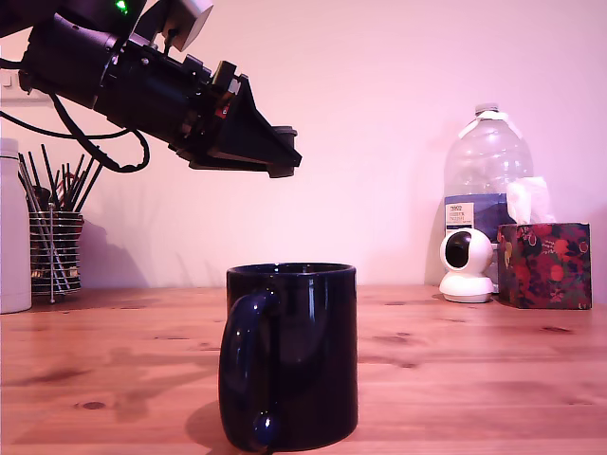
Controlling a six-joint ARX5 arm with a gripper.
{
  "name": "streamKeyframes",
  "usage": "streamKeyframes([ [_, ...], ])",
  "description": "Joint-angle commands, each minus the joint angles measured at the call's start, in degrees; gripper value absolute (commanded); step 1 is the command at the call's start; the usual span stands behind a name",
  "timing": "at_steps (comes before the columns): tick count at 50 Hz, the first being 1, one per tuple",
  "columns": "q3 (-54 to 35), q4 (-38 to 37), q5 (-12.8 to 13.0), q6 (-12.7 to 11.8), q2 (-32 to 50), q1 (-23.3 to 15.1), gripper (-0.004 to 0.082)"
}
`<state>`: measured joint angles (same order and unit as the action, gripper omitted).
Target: Pick up the coffee capsules from the table one by one and drop them inside the nearest coffee cup
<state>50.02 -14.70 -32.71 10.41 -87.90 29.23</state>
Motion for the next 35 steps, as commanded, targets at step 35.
streamKeyframes([
  [35, -0.8, 5.2, 0.6, -0.5, 0.3, -0.2, 0.0201],
])
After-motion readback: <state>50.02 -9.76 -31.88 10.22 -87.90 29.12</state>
